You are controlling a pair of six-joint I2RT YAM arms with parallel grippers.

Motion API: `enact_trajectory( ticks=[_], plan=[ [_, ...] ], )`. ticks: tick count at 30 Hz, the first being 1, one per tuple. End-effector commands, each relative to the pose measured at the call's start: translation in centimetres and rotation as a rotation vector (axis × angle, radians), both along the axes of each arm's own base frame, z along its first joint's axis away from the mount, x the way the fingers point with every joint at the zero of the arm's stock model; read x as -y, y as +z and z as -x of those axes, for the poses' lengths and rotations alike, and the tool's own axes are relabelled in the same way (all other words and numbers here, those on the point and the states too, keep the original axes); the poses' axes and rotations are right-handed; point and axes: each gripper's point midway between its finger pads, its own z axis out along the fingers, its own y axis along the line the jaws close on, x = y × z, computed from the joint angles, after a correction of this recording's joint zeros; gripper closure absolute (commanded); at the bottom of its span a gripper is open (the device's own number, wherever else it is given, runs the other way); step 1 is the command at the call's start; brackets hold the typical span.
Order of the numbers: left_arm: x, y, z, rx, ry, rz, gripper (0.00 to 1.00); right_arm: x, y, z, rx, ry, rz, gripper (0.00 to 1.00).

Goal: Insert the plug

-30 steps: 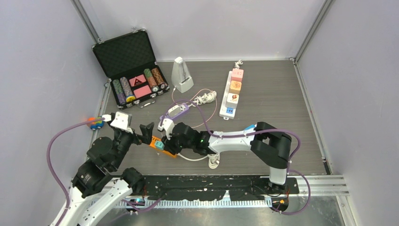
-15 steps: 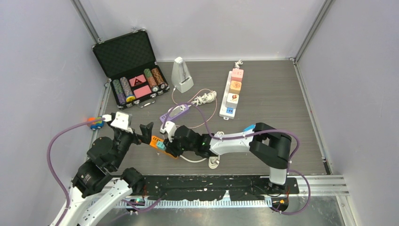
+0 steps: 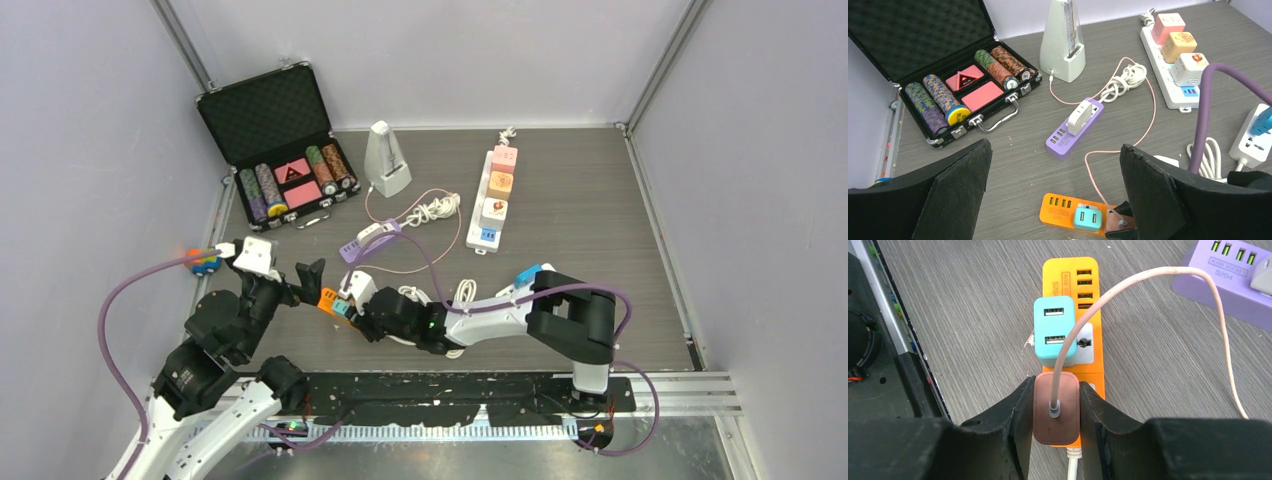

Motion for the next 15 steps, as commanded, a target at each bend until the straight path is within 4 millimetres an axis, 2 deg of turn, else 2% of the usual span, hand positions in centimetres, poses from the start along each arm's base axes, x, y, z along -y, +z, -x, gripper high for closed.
enact_trajectory(
  ticks=[1, 2, 5, 7, 9, 10, 11, 12, 13, 15],
  plan=[
    [-0.1, 1.8, 0.1, 0.010, 0.020, 0.076, 0.01, 2.9, -5.6, 0.3, 0.004, -0.044, 0.150, 0.95],
    [-0.2, 1.8, 0.2, 0.004, 0.023, 0.082, 0.00, 3.1, -6.1, 0.4, 0.001, -0.048, 0.159, 0.95],
    [-0.3, 1.7, 0.4, -0.018, 0.032, 0.103, 0.00, 3.2, -5.9, 0.3, 0.010, -0.064, 0.147, 0.94],
    [-0.3, 1.7, 0.5, -0.030, 0.037, 0.114, 0.00, 3.0, -4.5, -0.1, 0.022, -0.086, 0.130, 0.84],
    [-0.4, 1.7, 0.6, -0.043, 0.039, 0.126, 0.00, 2.4, -1.9, -0.7, 0.045, -0.105, 0.091, 0.49],
    [-0.4, 1.7, 0.7, -0.047, 0.041, 0.131, 0.00, 1.9, -0.2, -1.1, 0.059, -0.118, 0.061, 0.40],
    [-0.5, 1.7, 0.8, -0.049, 0.041, 0.137, 0.00, 1.9, 2.0, -1.3, 0.070, -0.128, 0.031, 0.26],
    [-0.5, 1.8, 1.0, -0.052, 0.041, 0.142, 0.00, 1.3, 4.1, -1.7, 0.085, -0.140, -0.005, 0.21],
    [-0.6, 1.7, 1.1, -0.053, 0.044, 0.151, 0.00, 1.5, 6.0, -1.8, 0.094, -0.141, -0.012, 0.14],
    [-0.6, 1.9, 1.4, -0.051, 0.039, 0.185, 0.00, 1.4, 10.0, -1.9, 0.116, -0.137, -0.052, 0.08]
  ],
)
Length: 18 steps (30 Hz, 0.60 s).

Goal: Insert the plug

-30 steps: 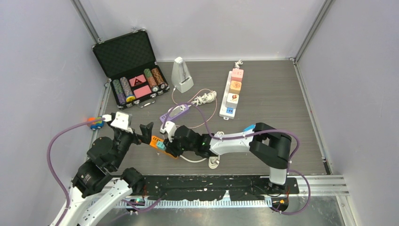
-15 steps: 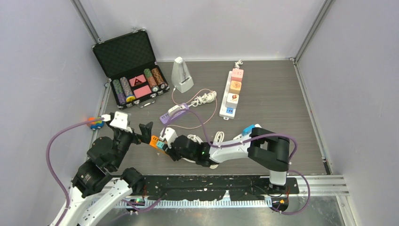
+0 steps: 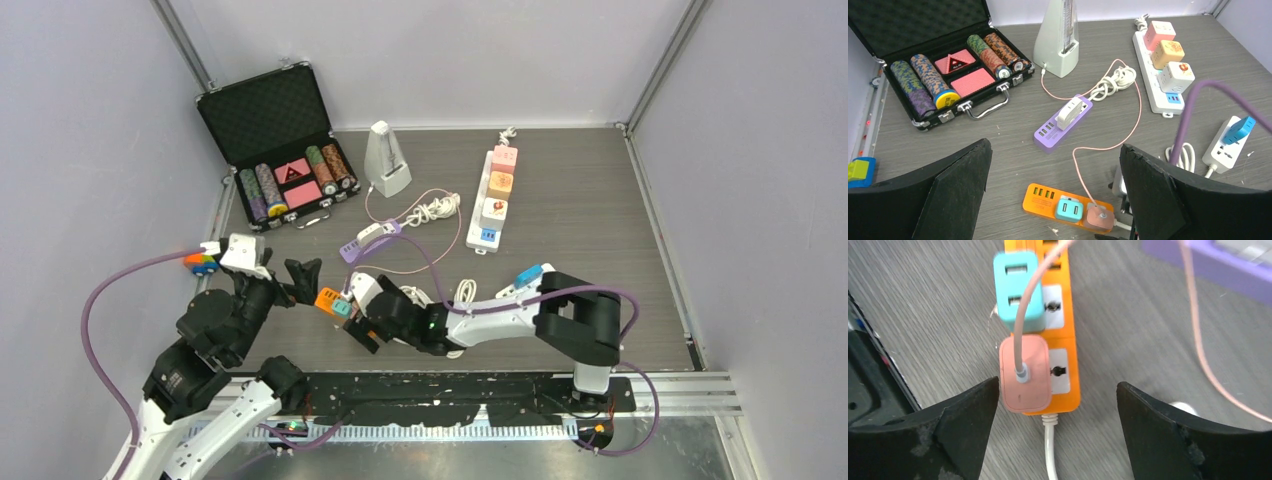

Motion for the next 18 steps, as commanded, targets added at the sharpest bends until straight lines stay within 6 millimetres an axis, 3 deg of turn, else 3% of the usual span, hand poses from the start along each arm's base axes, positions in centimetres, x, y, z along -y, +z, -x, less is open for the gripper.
enact_trajectory(
  ticks=[1, 3, 6, 8, 12, 15, 18],
  plan=[
    [-0.4, 1.4, 0.8, 0.012, 0.012, 0.094, 0.00, -1.2, 13.1, -1.2, 0.087, -0.033, -0.177, 0.04],
    [-0.7, 1.7, 1.2, 0.014, 0.021, 0.136, 0.00, -0.2, 17.4, -0.9, 0.095, -0.032, -0.241, 0.02],
    [-1.9, 1.6, 1.9, -0.008, 0.078, 0.207, 0.00, 2.3, 20.2, -0.5, 0.088, -0.060, -0.251, 0.05],
    [-2.6, 1.4, 2.5, -0.021, 0.106, 0.236, 0.00, 5.2, 21.8, -0.7, 0.095, -0.127, -0.252, 0.05],
    [-3.9, 0.8, 3.6, -0.036, 0.133, 0.245, 0.00, 13.6, 25.9, -1.4, 0.152, -0.315, -0.289, 0.05],
    [-4.8, 0.6, 4.4, -0.025, 0.144, 0.259, 0.00, 21.8, 29.4, -1.3, 0.191, -0.465, -0.365, 0.05],
    [-5.2, 0.3, 5.0, -0.003, 0.138, 0.272, 0.00, 29.1, 31.2, -1.1, 0.224, -0.606, -0.439, 0.05]
  ],
)
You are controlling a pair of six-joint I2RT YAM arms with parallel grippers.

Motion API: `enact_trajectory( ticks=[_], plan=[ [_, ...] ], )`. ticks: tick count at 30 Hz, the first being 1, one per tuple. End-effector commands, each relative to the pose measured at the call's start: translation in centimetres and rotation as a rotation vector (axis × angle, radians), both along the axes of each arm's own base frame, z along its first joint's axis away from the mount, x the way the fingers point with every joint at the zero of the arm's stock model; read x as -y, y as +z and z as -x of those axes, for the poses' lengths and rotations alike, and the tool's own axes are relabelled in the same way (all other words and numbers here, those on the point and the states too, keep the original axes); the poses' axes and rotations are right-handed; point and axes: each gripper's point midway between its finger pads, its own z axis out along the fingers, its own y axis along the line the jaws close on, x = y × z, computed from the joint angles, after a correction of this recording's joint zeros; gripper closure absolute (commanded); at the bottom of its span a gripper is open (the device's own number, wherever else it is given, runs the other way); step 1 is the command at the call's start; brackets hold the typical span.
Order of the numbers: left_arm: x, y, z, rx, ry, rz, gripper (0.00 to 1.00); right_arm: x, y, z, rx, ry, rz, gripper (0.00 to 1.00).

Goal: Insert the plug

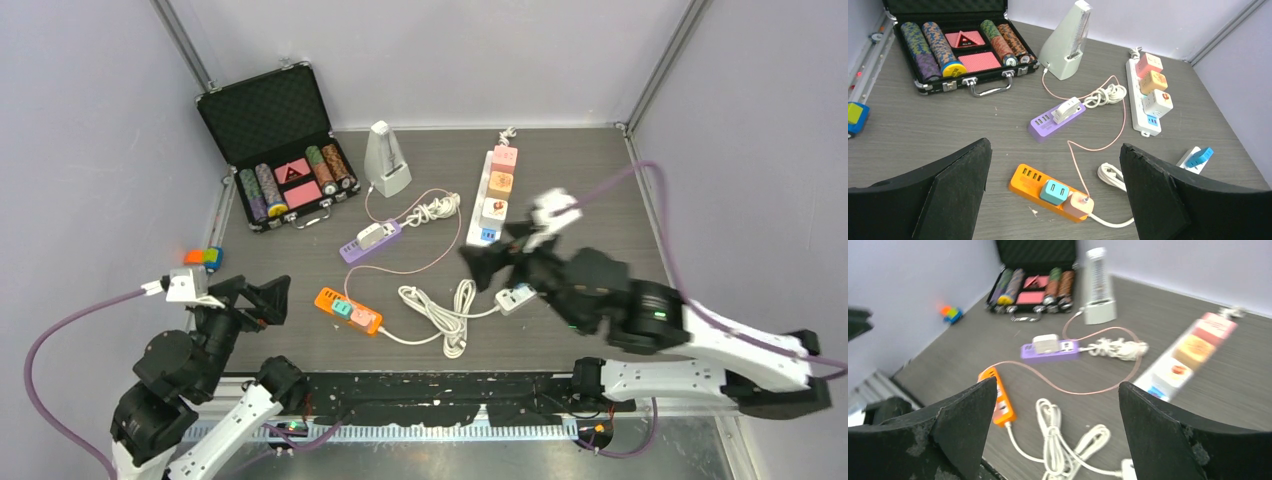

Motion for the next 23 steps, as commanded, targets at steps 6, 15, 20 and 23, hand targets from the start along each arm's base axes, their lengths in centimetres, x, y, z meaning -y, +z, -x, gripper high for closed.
enact_trajectory(
  ticks=[6, 15, 20, 23],
  plan=[
    [-1.4, 0.2, 1.9, 0.033, -0.004, 0.031, 0.00, 19.7, 4.2, 2.0, 0.030, -0.241, -0.354, 0.05],
    [-1.9, 1.3, 2.2, 0.062, -0.001, 0.014, 0.00, 25.2, 4.9, 2.9, 0.047, -0.283, -0.449, 0.05],
    [-2.6, 1.4, 1.8, 0.072, 0.043, 0.002, 0.00, 25.8, 5.0, 2.9, 0.054, -0.292, -0.463, 0.05],
    [-3.0, 1.3, 1.8, 0.068, 0.069, 0.004, 0.00, 25.7, 5.0, 2.8, 0.055, -0.299, -0.464, 0.05]
  ],
)
